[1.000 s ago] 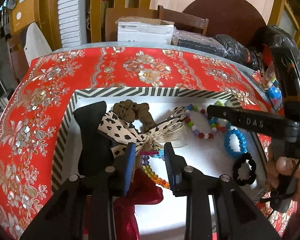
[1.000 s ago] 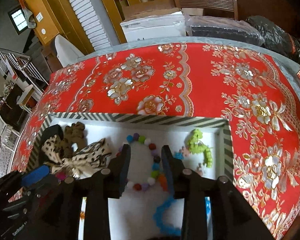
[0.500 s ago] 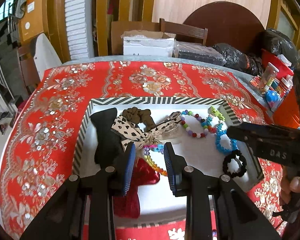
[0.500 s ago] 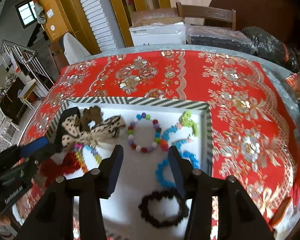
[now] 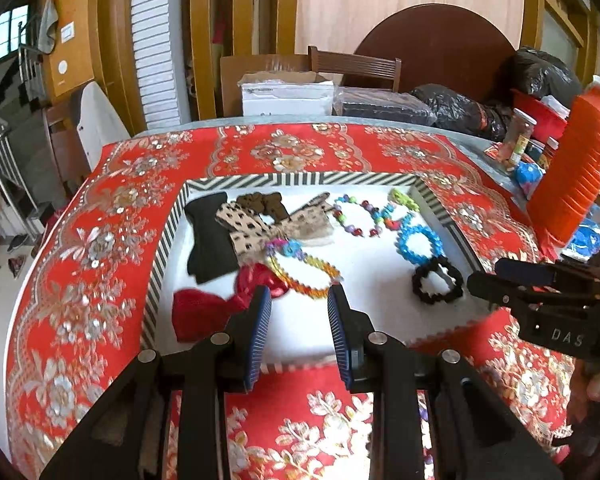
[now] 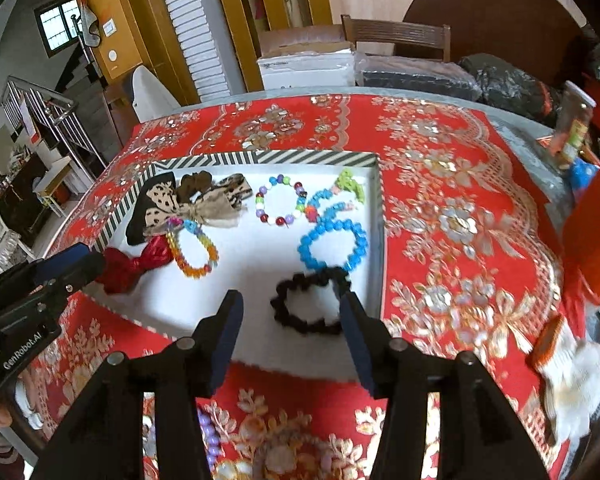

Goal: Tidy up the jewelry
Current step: 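Move both open grippers back over the bracelet pile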

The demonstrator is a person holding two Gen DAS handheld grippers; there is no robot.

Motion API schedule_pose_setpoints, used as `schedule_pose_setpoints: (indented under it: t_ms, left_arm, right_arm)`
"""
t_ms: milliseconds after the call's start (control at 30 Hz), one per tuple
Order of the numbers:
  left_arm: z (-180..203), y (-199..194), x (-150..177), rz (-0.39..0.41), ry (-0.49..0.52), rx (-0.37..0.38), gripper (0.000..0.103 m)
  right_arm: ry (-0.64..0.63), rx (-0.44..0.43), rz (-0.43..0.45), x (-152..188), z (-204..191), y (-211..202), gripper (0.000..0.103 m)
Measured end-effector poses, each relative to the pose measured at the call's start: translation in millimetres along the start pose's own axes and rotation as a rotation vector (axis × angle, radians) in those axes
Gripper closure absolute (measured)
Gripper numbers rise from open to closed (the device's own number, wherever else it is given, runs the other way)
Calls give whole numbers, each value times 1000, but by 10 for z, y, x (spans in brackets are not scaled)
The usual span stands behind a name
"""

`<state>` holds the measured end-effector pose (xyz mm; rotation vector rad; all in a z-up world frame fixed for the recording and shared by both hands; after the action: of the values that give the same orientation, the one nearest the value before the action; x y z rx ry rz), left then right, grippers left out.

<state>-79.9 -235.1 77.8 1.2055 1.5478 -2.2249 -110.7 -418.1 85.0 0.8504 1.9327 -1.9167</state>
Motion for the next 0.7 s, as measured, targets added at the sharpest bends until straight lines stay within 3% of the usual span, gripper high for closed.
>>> schedule_pose_setpoints:
  t_ms: [700]
  left_arm:
    - [209,-197,314,-29,19,20,83]
  right_arm:
    - [-6,22,-13,543,156,-380,48]
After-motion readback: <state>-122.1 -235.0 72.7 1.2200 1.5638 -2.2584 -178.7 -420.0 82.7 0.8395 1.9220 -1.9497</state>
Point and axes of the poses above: each gripper's, at about its wrist camera, not at the fingertips, and y roughly the way its jaws point, z to its right, x to its underside, the point moved 2 cm from there along y, roughly the way its jaws point, and after that the axes turned 6 degrees about x, right-handed, at the moved point
